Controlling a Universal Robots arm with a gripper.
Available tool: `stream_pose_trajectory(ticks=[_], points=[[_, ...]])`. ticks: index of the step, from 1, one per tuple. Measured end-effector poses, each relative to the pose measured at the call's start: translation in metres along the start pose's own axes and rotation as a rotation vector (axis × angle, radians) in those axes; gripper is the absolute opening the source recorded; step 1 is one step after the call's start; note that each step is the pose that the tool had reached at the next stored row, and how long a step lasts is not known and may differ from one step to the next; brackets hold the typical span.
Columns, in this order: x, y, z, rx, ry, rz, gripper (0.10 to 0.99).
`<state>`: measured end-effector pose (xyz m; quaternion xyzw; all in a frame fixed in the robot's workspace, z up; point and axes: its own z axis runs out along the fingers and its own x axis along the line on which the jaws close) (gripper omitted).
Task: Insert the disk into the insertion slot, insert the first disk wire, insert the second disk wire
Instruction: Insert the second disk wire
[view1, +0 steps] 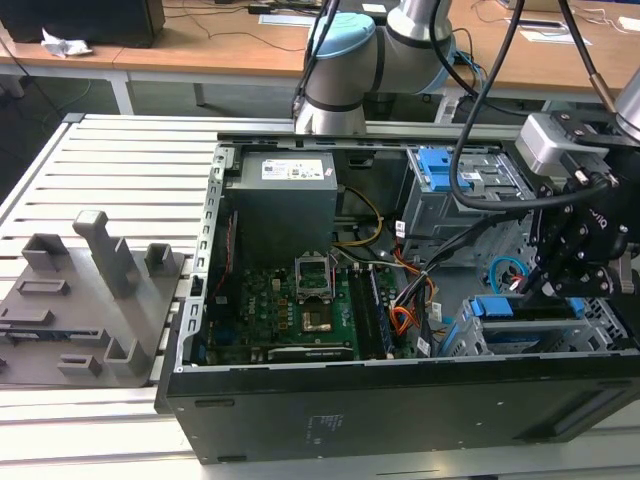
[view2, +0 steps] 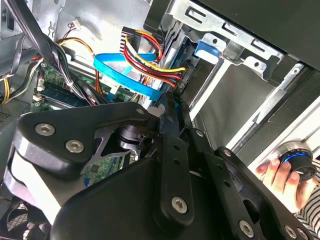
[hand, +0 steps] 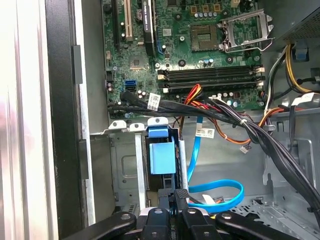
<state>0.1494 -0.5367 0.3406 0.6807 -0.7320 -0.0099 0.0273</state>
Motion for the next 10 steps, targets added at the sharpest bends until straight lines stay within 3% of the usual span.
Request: stream_pose_trajectory(ticks=[10], points=[[-0.0001,0.0,0.0001,0.0,-0.002,0.0,0.165]])
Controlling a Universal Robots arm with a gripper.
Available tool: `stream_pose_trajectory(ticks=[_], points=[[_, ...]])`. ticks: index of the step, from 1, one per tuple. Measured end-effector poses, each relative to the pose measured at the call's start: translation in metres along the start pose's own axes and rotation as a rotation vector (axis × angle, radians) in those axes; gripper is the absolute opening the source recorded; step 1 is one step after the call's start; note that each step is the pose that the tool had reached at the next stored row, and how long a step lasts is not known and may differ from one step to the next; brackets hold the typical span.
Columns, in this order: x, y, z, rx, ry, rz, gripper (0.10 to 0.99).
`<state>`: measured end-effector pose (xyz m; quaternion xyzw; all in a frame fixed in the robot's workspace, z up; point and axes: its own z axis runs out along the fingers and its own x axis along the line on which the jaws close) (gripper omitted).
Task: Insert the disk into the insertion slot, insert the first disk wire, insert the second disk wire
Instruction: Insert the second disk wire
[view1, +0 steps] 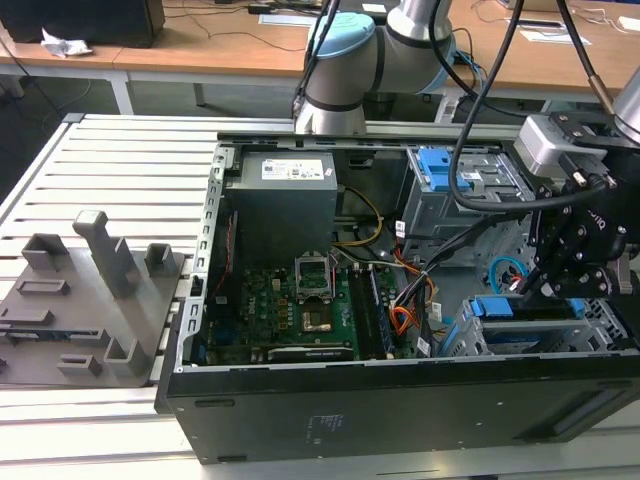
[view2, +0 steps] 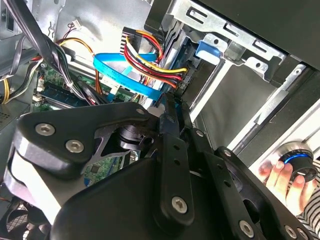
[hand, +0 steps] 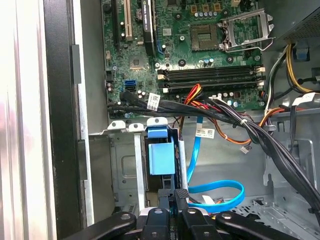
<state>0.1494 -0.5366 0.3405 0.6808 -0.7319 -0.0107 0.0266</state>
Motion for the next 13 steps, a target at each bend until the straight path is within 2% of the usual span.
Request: stream_pose_trajectory(ticks=[4,9,10,11,12,13], points=[[0.0005,0.0009,-0.0167,0.0,0.0026,0.0,0.165],[0.0005,0.001,-0.0183,0.0,0.0025,0.0,0.176],[0.0005,0.001,-0.0186,0.0,0.0027,0.0,0.235],[0.0005,0.001,-0.0188,0.0,0.0026,0.0,0.235],[0.0005,0.001,-0.0189,0.0,0.0026,0.0,0.298],[0.0005,0.001,-0.0192,0.0,0.0027,0.0,0.298]])
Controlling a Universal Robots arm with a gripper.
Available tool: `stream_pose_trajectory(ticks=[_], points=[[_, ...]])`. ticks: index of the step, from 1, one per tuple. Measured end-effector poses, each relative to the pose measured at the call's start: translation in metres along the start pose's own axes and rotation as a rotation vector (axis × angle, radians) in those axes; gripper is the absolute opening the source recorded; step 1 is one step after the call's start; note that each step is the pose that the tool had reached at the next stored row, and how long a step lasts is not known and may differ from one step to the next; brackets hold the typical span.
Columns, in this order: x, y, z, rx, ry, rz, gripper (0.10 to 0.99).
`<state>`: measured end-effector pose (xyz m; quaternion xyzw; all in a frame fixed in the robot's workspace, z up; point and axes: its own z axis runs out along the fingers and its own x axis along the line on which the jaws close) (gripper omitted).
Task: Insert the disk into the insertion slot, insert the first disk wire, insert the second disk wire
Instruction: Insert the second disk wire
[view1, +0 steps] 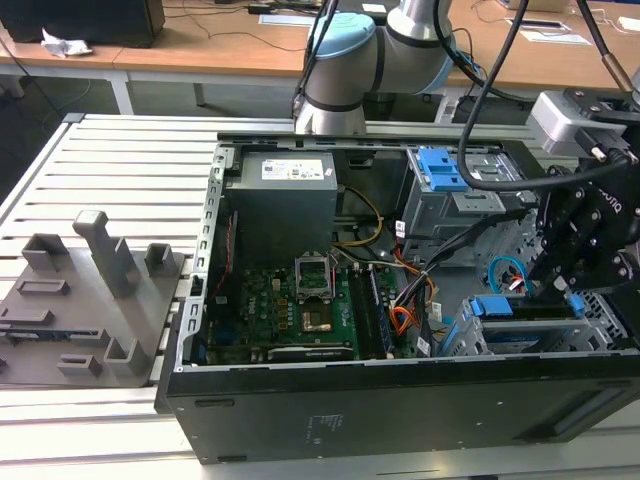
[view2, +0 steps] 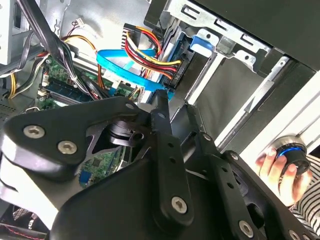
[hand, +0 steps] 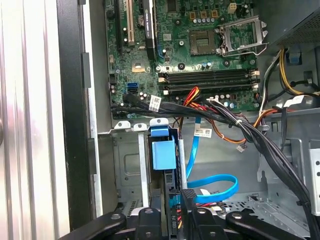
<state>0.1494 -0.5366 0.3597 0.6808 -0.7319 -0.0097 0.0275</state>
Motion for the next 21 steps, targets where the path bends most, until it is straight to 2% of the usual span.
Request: stream_pose_trajectory(ticks=[2,4,9,14,15,18,21], points=[[0.0,-0.0001,0.0029,0.0,-0.0006,0.0,0.298],[0.0002,-0.0006,0.0115,0.0,-0.0012,0.0,0.298],[0.0002,-0.001,0.0201,0.0,-0.0012,0.0,0.298],[0.0003,-0.0003,0.022,0.0,-0.0014,0.0,0.298],[0.0002,-0.0003,0.022,0.0,-0.0014,0.0,0.286],[0.0003,-0.0003,0.0221,0.0,-0.0012,0.0,0.165],[0.0003,-0.0003,0.0222,0.0,-0.0014,0.0,0.165]])
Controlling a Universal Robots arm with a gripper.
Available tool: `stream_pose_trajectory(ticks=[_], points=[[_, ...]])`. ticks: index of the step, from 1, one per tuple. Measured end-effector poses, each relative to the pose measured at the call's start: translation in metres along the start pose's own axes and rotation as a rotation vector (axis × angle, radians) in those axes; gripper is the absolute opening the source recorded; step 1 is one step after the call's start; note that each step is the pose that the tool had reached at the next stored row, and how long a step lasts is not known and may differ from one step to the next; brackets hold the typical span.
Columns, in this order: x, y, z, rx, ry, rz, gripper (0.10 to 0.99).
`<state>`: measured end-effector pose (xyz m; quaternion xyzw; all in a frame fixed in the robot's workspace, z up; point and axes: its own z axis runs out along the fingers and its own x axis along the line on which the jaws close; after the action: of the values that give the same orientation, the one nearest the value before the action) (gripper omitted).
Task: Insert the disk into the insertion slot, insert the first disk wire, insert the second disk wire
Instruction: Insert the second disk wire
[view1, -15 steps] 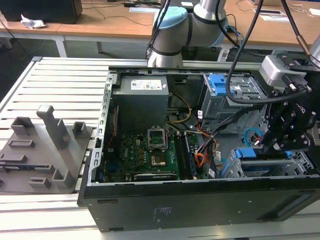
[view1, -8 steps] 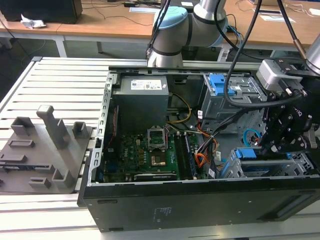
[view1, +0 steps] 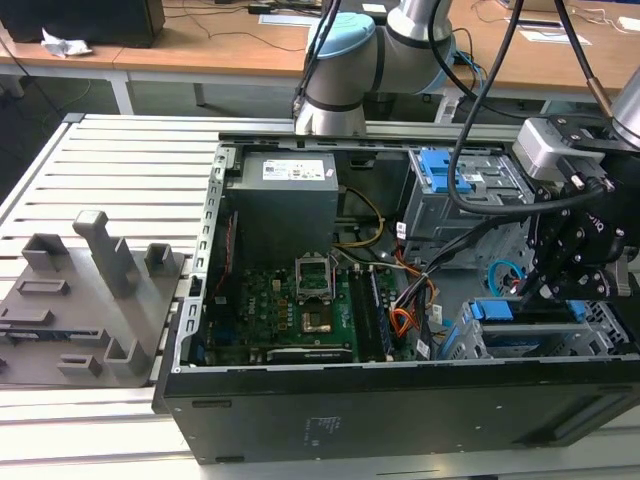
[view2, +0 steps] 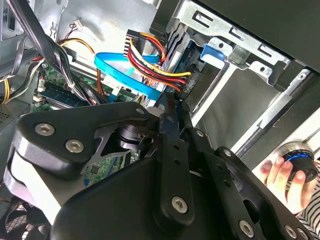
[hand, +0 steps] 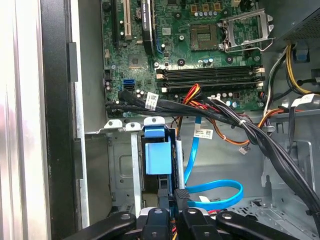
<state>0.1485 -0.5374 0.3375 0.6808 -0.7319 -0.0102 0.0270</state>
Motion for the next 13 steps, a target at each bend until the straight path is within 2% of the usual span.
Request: stream_pose_trajectory(ticks=[13], points=[[0.0,0.0,0.0001,0.0,-0.0001,0.0,0.165]])
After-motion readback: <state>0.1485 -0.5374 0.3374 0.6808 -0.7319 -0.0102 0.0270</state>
